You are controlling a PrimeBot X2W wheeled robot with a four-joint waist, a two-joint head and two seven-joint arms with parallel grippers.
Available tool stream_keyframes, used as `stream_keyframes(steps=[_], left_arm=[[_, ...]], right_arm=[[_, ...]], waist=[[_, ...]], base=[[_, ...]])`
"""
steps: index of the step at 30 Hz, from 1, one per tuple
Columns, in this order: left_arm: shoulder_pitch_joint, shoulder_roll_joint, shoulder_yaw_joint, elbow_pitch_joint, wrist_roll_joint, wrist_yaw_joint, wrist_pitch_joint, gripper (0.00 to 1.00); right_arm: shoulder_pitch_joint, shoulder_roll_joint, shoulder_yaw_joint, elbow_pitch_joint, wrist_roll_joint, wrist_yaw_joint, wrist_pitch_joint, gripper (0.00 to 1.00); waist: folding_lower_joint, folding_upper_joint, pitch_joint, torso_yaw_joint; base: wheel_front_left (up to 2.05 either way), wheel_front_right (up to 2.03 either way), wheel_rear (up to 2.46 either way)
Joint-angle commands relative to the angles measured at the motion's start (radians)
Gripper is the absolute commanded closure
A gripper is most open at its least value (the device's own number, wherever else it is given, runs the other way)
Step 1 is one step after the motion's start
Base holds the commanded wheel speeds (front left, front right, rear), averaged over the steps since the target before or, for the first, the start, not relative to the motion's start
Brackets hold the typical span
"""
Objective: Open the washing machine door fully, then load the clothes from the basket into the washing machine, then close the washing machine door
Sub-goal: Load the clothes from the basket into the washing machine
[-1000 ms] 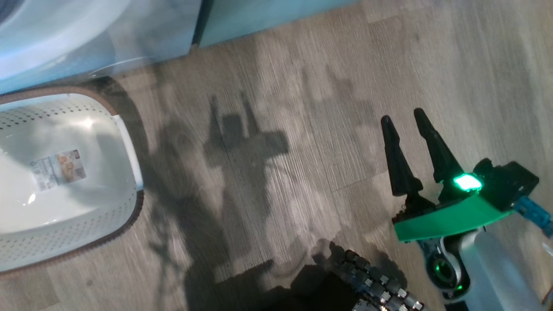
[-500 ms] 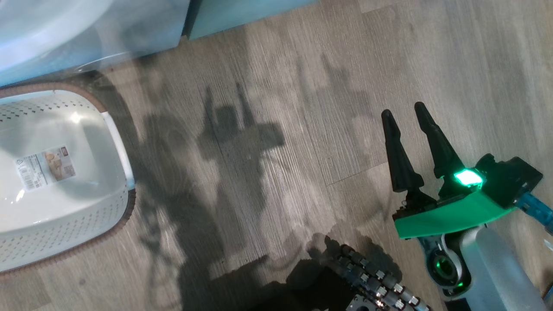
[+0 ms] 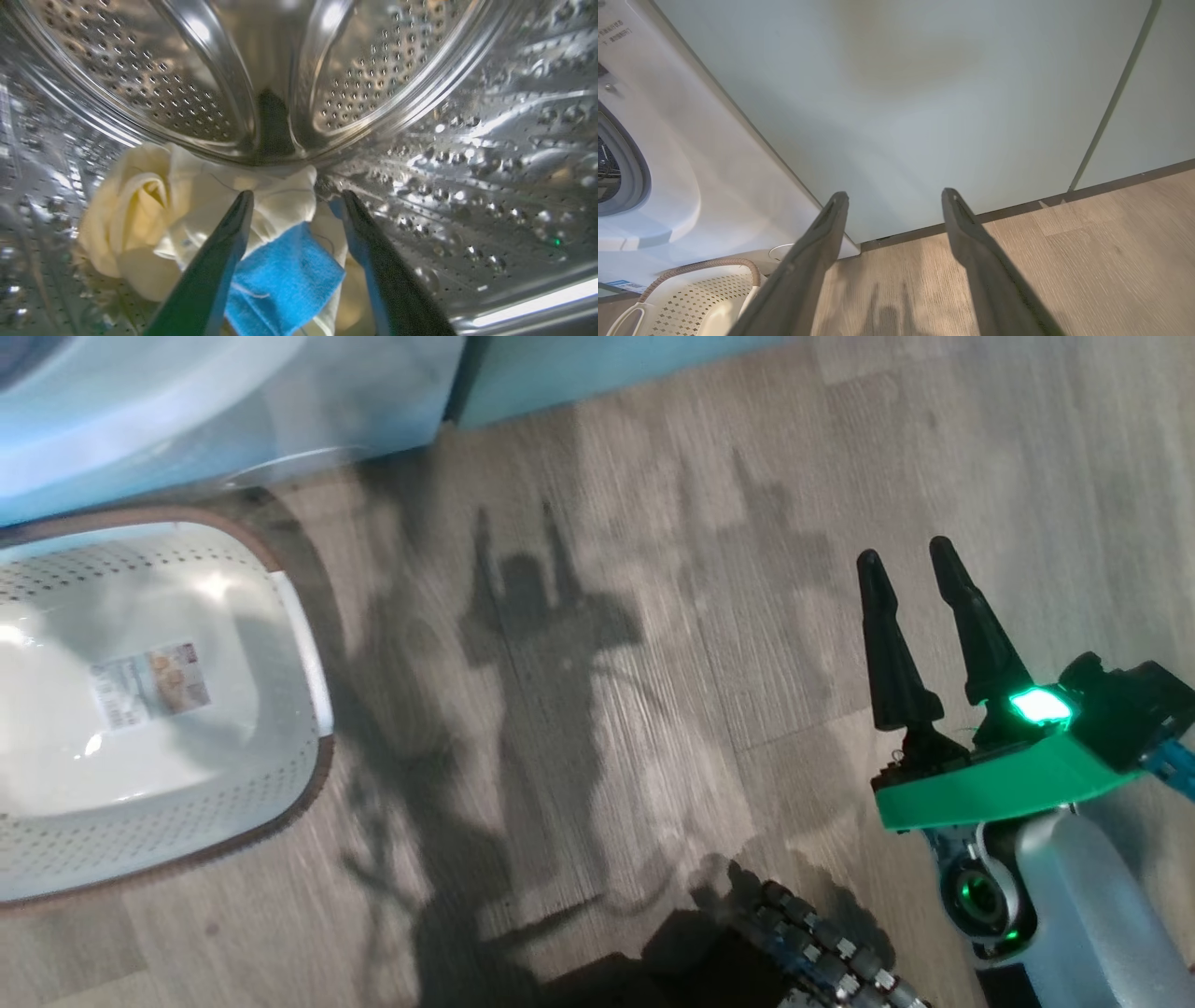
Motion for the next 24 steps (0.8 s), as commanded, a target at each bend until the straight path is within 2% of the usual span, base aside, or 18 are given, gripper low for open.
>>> stream_keyframes(steps=[1, 10, 15, 19, 24], left_arm=[[0.014, 0.039, 0.015, -0.021, -0.006, 0.005, -0.022, 0.00], [0.165, -0.012, 0.032, -0.068, -0.041, 0.047, -0.106, 0.00], [0.325, -0.041, 0.074, -0.207, -0.093, 0.080, -0.137, 0.00], [0.487, -0.063, 0.112, -0.380, -0.119, 0.148, -0.147, 0.00], [0.713, -0.091, 0.161, -0.646, -0.129, 0.260, -0.153, 0.00]], right_arm=[[0.013, -0.009, 0.002, -0.024, -0.008, -0.003, -0.007, 0.00], [0.023, -0.009, -0.038, -0.016, -0.045, -0.003, -0.007, 0.00], [0.041, -0.009, -0.064, -0.013, -0.074, -0.003, -0.007, 0.00], [0.056, -0.009, -0.082, -0.010, -0.096, -0.003, -0.007, 0.00], [0.077, -0.009, -0.100, -0.002, -0.122, -0.003, -0.007, 0.00]], waist=[[0.0000, 0.0000, -0.016, 0.015], [0.0000, 0.0000, -0.078, 0.063], [0.0000, 0.0000, -0.122, 0.094], [0.0000, 0.0000, -0.163, 0.118], [0.0000, 0.0000, -0.216, 0.147]], base=[[0.00, 0.00, 0.00], [0.00, 0.00, 0.00], [0.00, 0.00, 0.00], [0.00, 0.00, 0.00], [0.00, 0.00, 0.00]])
